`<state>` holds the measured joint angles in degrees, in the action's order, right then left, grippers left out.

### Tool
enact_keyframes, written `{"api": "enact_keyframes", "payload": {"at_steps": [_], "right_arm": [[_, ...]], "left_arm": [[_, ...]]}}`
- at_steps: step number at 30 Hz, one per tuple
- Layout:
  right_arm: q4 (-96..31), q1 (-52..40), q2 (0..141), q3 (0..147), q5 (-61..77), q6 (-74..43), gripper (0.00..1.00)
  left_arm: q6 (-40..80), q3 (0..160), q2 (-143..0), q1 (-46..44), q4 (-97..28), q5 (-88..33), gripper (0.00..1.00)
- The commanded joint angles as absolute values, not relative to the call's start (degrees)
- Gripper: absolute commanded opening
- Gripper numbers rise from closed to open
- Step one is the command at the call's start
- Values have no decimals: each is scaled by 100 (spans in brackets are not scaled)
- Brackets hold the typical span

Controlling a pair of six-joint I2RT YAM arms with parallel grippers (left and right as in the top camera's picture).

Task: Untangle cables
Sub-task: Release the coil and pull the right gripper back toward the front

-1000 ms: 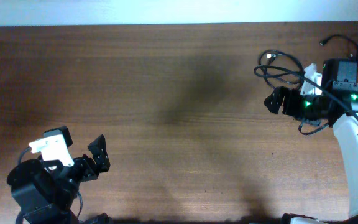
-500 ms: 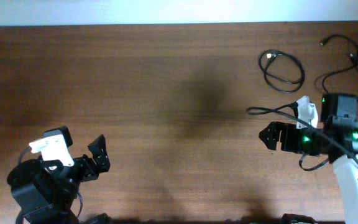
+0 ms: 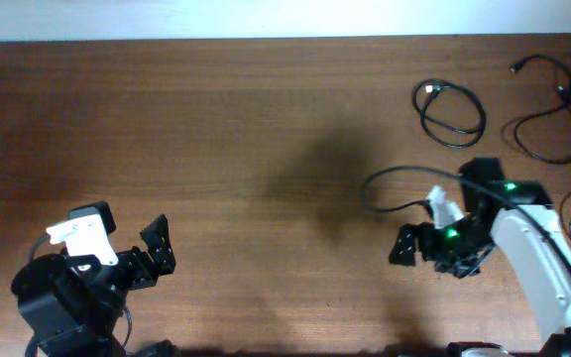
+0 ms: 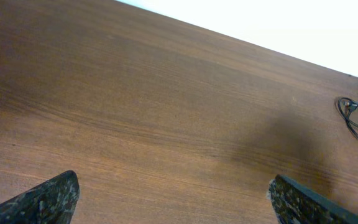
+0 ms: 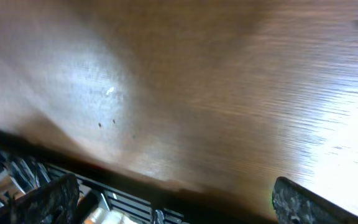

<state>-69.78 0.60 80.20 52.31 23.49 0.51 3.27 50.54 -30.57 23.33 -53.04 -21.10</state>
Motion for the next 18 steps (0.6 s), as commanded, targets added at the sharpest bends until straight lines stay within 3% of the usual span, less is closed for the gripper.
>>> {"api": "enact_keyframes", "payload": {"at_steps": [1, 6, 15, 18], "right_arm": [[-6281, -753, 8018, 4923, 2379, -93, 98], [-5454, -1398, 8020, 4923, 2401, -801, 99], [-5260, -1398, 8020, 4921, 2346, -801, 98], [-4654, -1398, 8031, 4904, 2018, -799, 98]], "left_arm": [[303, 5057, -3041, 2368, -5284, -2093, 99], [301, 5057, -3041, 2368, -5284, -2095, 99], [301, 5057, -3041, 2368, -5284, -2093, 99], [303, 5057, -3041, 2368, -5284, -2095, 99]]}}
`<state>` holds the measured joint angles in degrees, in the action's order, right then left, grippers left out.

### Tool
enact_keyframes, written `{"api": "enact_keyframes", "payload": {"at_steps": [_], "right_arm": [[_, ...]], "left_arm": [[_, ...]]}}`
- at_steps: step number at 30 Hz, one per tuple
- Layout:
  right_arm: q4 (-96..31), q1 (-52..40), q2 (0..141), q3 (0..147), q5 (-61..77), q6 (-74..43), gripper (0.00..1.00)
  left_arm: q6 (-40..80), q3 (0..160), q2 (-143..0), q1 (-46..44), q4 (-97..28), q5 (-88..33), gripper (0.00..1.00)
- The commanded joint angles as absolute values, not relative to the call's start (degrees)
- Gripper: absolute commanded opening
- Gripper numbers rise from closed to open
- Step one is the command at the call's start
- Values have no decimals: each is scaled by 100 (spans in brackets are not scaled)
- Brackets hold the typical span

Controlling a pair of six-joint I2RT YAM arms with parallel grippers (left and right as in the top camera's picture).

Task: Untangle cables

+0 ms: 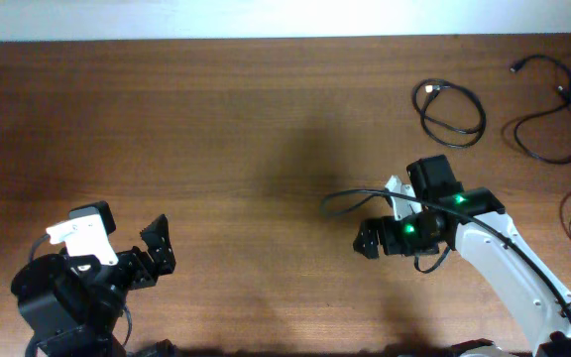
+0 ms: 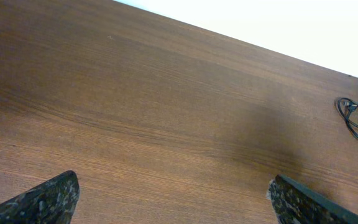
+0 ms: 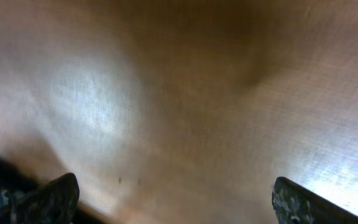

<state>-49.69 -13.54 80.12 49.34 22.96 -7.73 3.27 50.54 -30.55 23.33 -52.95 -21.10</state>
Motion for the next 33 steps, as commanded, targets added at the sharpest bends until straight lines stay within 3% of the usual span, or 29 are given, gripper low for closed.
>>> {"api": "enact_keyframes", "payload": {"at_steps": [1, 5, 10, 14, 21, 25, 28, 33], "right_arm": [[-4311, -1398, 8031, 4904, 1841, -799, 98], [-3940, -1385, 7382, 4901, 1448, -799, 98], [-3944, -1369, 5179, 4901, 1450, -799, 99], [-3828, -705, 3428, 4901, 1278, -757, 98], [-3852, -110, 2128, 4895, 1280, -757, 98], [-3852, -104, 947, 4757, 301, -757, 98], [-3780, -104, 486, 4340, 231, -757, 98], [-2582, -104, 23, 2639, 231, -757, 98]], "left_arm": [[301, 5057, -3041, 2368, -5284, -2093, 99], [303, 5057, -3041, 2368, -5284, -2093, 99], [303, 5057, -3041, 2368, -5284, -2095, 99], [301, 5057, -3041, 2368, -5284, -2095, 99], [303, 5057, -3041, 2368, -5284, -2093, 99], [303, 5057, -3041, 2368, -5284, -2095, 99], [303, 5057, -3041, 2368, -5284, -2095, 99], [303, 5057, -3041, 2368, -5284, -2093, 99]]}}
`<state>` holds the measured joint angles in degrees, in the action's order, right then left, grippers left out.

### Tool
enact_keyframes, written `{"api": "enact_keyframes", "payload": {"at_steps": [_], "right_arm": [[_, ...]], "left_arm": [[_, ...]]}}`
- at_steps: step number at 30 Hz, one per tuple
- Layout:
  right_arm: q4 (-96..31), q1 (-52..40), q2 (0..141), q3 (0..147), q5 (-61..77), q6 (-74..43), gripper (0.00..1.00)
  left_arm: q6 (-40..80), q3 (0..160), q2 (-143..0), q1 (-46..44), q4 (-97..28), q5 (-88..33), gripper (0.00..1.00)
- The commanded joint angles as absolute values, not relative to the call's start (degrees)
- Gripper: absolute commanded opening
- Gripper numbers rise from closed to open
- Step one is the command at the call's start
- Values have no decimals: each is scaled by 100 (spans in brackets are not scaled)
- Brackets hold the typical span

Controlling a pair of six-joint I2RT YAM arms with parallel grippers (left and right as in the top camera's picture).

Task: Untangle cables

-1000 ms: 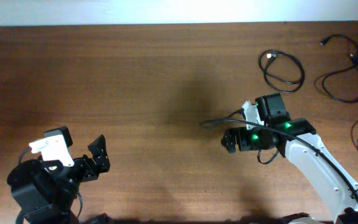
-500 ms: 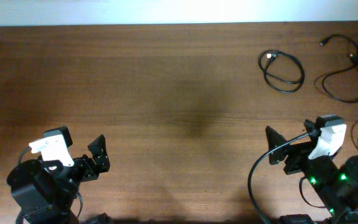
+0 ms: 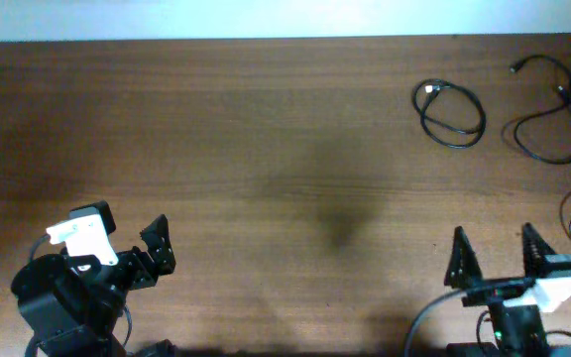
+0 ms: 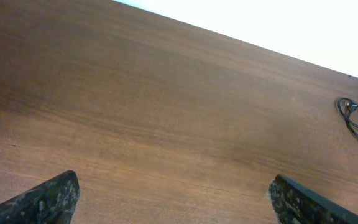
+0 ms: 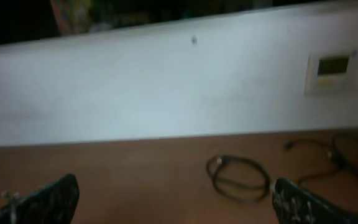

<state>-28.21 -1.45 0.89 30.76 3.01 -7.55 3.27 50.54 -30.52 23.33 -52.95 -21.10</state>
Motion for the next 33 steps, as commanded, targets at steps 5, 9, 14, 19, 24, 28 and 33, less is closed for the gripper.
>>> {"api": "enact_keyframes", "payload": {"at_steps": [5, 9, 14, 19, 24, 28, 33], "right_arm": [[-847, -97, 23, 1120, -80, -757, 99], [-489, 392, 21, 513, -73, -757, 98], [-447, 462, 21, 30, -222, -757, 99], [-443, 462, 21, 32, -196, -760, 99], [-449, 462, 21, 32, -43, 130, 98], [-449, 458, 21, 32, -49, 128, 98], [-449, 458, 25, 32, -49, 130, 98]], "left_arm": [[303, 5057, -3041, 2368, -5284, -2093, 99], [303, 5057, -3041, 2368, -5284, -2093, 99], [301, 5057, -3041, 2368, -5284, -2093, 99], [303, 5057, -3041, 2368, -5284, -2095, 99], [303, 5057, -3041, 2368, -5284, -2095, 99], [303, 5057, -3041, 2368, -5284, -2093, 99], [303, 5057, -3041, 2368, -5284, -2093, 99]]}}
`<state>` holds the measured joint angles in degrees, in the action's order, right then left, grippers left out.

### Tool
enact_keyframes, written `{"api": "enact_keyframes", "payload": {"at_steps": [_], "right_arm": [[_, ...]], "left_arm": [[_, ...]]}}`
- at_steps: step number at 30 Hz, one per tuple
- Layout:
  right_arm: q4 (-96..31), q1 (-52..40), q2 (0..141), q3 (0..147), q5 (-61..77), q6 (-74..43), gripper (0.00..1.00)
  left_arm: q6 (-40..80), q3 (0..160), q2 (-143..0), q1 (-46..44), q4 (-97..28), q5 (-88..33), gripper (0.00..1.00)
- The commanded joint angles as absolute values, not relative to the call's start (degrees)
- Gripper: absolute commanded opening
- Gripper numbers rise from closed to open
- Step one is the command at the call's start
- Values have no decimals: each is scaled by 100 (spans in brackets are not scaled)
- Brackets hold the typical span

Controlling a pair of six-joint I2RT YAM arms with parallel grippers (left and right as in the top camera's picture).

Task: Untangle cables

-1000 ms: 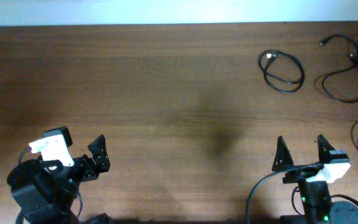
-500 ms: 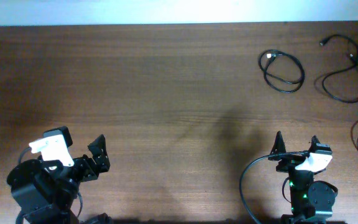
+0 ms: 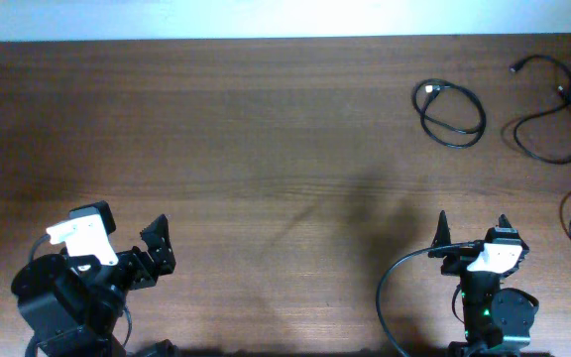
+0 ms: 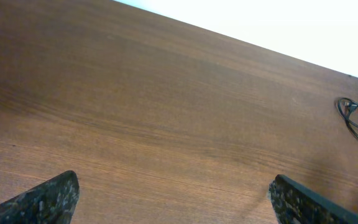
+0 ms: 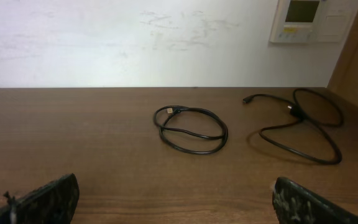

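Three black cables lie apart at the table's far right. A coiled cable (image 3: 451, 109) (image 5: 191, 129) lies nearest the middle, and shows small in the left wrist view. A longer looped cable (image 3: 553, 104) (image 5: 300, 121) lies to its right. Part of a third cable curves off the right edge. My right gripper (image 3: 471, 236) (image 5: 169, 202) stands open near the front right, well short of the cables, with nothing between its fingers. My left gripper (image 3: 157, 250) (image 4: 169, 199) is open at the front left, empty.
The brown wooden table (image 3: 246, 129) ends at a white wall (image 5: 129, 37) at the back. A wall thermostat panel (image 5: 303, 18) hangs above the cables. The right arm's own lead (image 3: 395, 288) loops beside its base.
My right gripper has drawn slightly left and back toward its base at the front right. Its camera now looks level and sharp at the cables. The left arm and cables are unchanged.
My right arm was first stretched over the table right of centre, gripper pointing down. It then reached further left toward the middle. Later it stood folded at the front right, gripper open and facing the cables. The left arm stayed still throughout, and the cables lay separate.
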<state>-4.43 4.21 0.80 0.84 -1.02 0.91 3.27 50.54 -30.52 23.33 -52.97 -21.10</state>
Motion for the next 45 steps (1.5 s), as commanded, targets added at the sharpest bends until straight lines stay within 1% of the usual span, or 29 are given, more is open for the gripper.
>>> {"api": "enact_keyframes", "payload": {"at_steps": [1, 4, 8, 12, 17, 19, 23, 26, 28, 30, 32, 33, 36, 39, 43, 45], "right_arm": [[-449, 458, 25, 32, -49, 130, 99], [-449, 458, 25, 32, -49, 128, 99], [-449, 458, 25, 32, -49, 130, 99], [-449, 458, 25, 32, -49, 130, 98], [-449, 458, 25, 32, -49, 130, 98], [-449, 458, 25, 32, -49, 128, 98], [-449, 458, 25, 32, -49, 128, 98], [-449, 458, 25, 32, -49, 128, 99], [-449, 458, 25, 32, -49, 128, 98], [-449, 458, 25, 32, -49, 130, 99], [-449, 458, 25, 32, -49, 128, 98], [-449, 458, 25, 32, -49, 128, 98], [-449, 458, 25, 32, -49, 128, 99], [-449, 458, 25, 32, -49, 128, 98], [-449, 458, 25, 32, -49, 128, 98], [-449, 458, 25, 32, -49, 128, 98]], "left_arm": [[303, 5057, -3041, 2368, -5284, -2095, 99], [301, 5057, -3041, 2366, -5284, -2093, 99], [303, 5039, -2877, 1387, -5332, -2071, 99], [301, 5039, -1594, 458, -5332, -2073, 99], [301, 5030, -445, -220, -5577, -2071, 99], [301, 5022, -78, -301, -5653, -2058, 99], [301, 4829, -54, -296, -5583, -1986, 99], [298, 4488, -34, -301, -5277, -1658, 99], [279, 4276, -34, -301, -4842, -1343, 99], [-158, 3815, -34, -298, -4219, -1343, 99], [-156, 3144, -34, -296, -3516, -1343, 99], [-158, 2818, -34, -296, -3105, -1310, 99], [-154, 1409, -30, -294, -1201, -1304, 99], [-154, 523, -27, -294, -69, -1175, 99], [-152, 80, -27, -294, -47, -351, 99], [-154, 47, -27, -283, -298, -25, 99]]}}
